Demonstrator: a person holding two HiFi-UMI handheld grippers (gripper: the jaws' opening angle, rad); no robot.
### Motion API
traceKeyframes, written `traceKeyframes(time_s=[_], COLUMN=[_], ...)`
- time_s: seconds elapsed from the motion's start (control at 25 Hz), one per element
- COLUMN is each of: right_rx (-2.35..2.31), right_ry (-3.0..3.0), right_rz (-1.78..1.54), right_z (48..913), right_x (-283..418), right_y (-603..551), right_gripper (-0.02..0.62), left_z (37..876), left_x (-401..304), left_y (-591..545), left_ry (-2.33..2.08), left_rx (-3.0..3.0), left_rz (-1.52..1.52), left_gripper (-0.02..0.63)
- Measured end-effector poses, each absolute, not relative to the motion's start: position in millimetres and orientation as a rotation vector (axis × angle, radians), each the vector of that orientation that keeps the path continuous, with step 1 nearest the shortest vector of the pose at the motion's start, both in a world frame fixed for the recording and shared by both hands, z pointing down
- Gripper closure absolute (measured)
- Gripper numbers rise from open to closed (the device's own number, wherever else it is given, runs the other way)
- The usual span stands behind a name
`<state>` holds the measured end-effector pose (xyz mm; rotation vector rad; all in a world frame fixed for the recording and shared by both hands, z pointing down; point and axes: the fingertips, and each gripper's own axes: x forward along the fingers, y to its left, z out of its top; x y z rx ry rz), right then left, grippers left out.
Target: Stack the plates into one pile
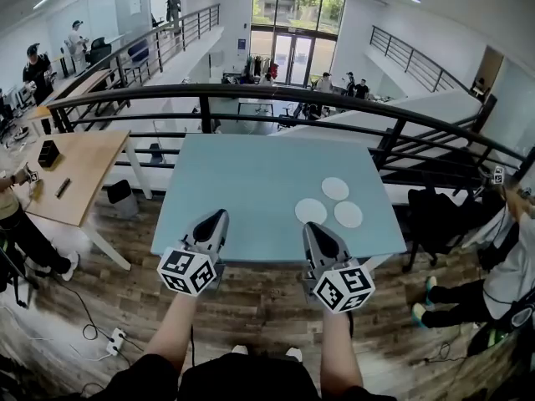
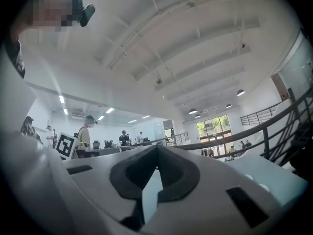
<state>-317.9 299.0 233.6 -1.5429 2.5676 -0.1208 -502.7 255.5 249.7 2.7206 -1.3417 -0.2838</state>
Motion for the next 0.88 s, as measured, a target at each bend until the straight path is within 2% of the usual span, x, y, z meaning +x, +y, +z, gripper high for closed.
traceKeyframes(time_s=[0.16,0.56,0.88], right_rx=[-1.541,-1.478,-1.441], right_ry=[2.557,2.581,2.618], right_rz=[-0.128,-0.175,-0.179], right_z=[239.1,251.3,255.8], right_x=[-275.2,-104.8,-12.5], right_y=[304.0,306.4,310.2], right_gripper=[0.588,0.588,0.588], left_z=[256.2,266.4,263.7], left_x=[-465.5,-296.5,-211.0], left_y=[258.8,271.5,278.4], left_ry=[-1.335,-1.371,-1.431], left_rx=[2.711,2.714,2.675], left_rz=[-0.269,-0.197,-0.240], left_gripper=[0.601,0.601,0.603])
